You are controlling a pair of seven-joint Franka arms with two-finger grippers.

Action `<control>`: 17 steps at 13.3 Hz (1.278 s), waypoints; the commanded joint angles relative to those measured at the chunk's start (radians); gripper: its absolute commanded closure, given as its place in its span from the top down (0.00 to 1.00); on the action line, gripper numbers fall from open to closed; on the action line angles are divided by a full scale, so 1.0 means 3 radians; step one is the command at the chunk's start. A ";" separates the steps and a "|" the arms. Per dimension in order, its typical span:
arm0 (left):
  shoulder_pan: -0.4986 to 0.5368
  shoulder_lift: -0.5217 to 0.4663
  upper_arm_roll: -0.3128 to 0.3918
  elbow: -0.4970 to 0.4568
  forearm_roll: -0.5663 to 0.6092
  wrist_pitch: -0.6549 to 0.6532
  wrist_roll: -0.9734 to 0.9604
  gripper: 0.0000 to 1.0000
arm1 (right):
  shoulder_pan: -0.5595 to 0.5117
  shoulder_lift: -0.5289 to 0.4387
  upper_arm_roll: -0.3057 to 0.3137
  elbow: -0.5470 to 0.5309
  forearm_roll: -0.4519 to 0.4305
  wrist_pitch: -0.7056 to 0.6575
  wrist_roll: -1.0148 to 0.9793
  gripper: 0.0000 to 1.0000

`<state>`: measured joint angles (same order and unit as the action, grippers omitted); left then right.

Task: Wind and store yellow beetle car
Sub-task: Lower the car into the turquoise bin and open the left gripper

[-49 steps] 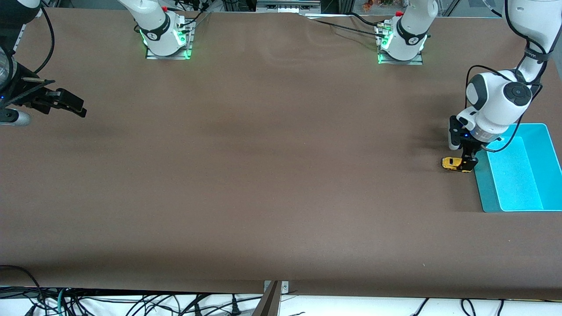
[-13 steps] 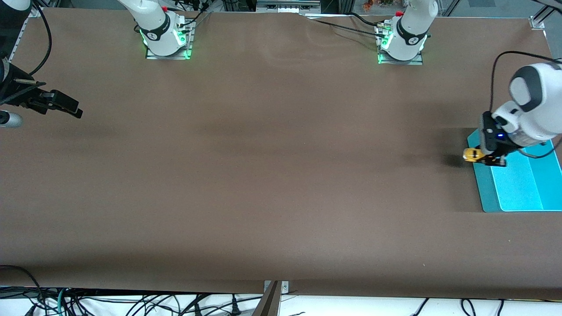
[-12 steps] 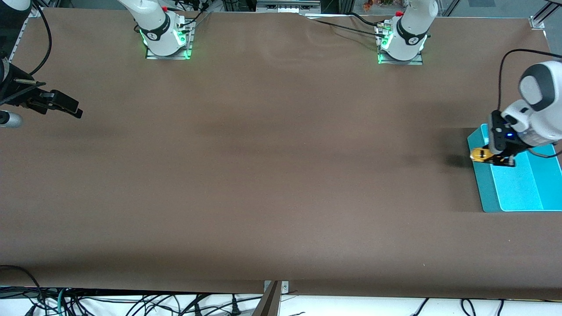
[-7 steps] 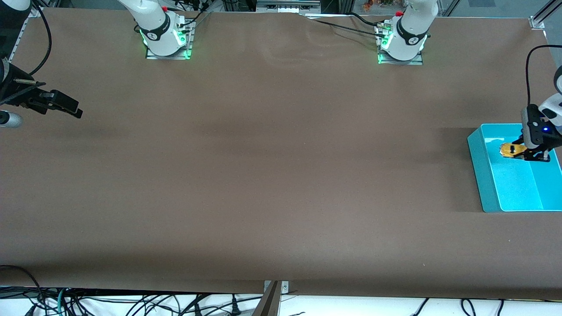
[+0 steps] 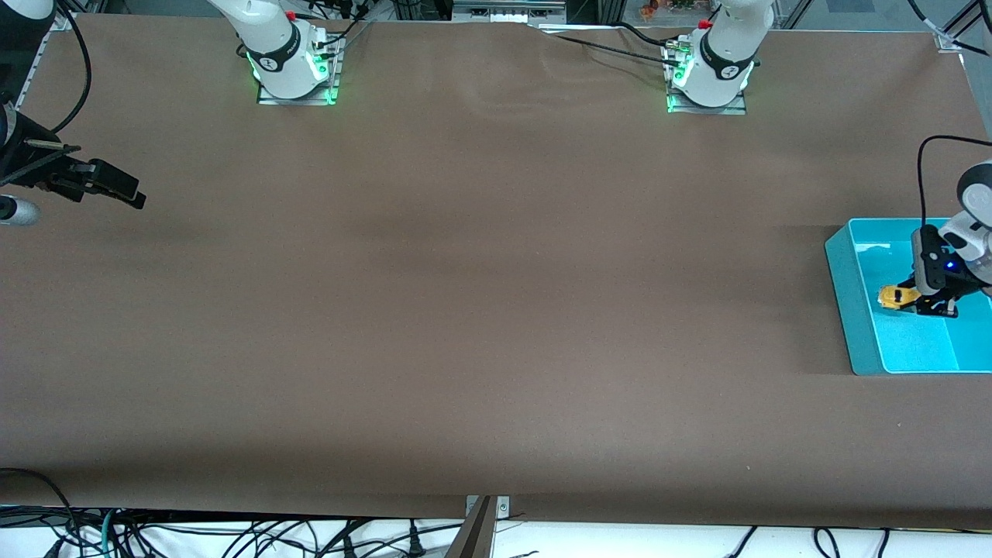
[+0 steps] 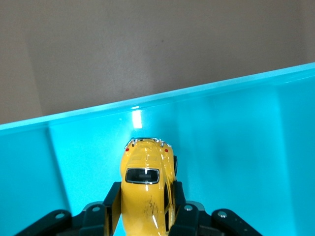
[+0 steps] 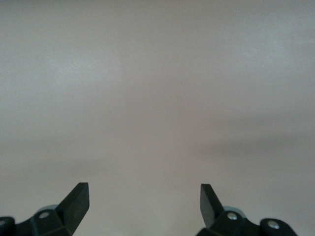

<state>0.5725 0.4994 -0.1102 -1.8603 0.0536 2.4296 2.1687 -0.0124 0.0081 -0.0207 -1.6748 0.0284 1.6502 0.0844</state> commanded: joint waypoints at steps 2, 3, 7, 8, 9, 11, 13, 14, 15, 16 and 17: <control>0.0009 0.0207 -0.0016 0.0106 -0.0081 0.0205 0.0093 0.39 | -0.0035 -0.0012 0.0008 0.0004 0.0054 -0.0019 0.0015 1.00; 0.0009 0.0237 -0.0016 0.0101 -0.0081 0.0226 0.0093 0.39 | -0.0035 -0.0012 0.0008 0.0004 0.0054 -0.0019 0.0015 1.00; 0.0009 0.0304 -0.0016 0.0076 -0.0081 0.0267 0.0093 0.40 | -0.0030 -0.0012 0.0008 0.0004 0.0054 -0.0019 0.0015 1.00; 0.0009 0.0329 -0.0016 0.0075 -0.0081 0.0267 0.0093 0.40 | -0.0030 -0.0012 0.0013 0.0004 0.0054 -0.0019 0.0015 1.00; 0.0009 0.0355 -0.0016 0.0075 -0.0081 0.0272 0.0093 0.40 | -0.0030 -0.0012 0.0008 0.0004 0.0054 -0.0019 0.0015 1.00; 0.0009 0.0396 -0.0016 0.0065 -0.0081 0.0323 0.0093 0.41 | -0.0030 -0.0012 0.0008 0.0004 0.0054 -0.0019 0.0015 1.00; 0.0009 0.0411 -0.0021 0.0065 -0.0086 0.0323 0.0093 0.46 | -0.0030 -0.0012 0.0013 0.0004 0.0054 -0.0019 0.0015 1.00; 0.0009 0.0411 -0.0016 0.0065 -0.0087 0.0323 0.0093 0.48 | -0.0030 -0.0012 0.0013 0.0004 0.0054 -0.0019 0.0015 1.00; 0.0009 0.0406 -0.0021 0.0070 -0.0081 0.0323 0.0098 0.56 | -0.0030 -0.0012 0.0013 0.0004 0.0054 -0.0019 0.0015 1.00; 0.0009 0.0391 -0.0021 0.0080 -0.0081 0.0303 0.0098 0.75 | -0.0030 -0.0012 0.0008 0.0004 0.0054 -0.0019 0.0015 1.00; 0.0009 0.0356 -0.0021 0.0091 -0.0081 0.0267 0.0098 0.84 | -0.0030 -0.0012 0.0008 0.0004 0.0054 -0.0019 0.0015 1.00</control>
<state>0.5724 0.6085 -0.1108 -1.8542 0.0536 2.5223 2.1687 -0.0125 0.0082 -0.0224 -1.6751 0.0286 1.6502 0.0844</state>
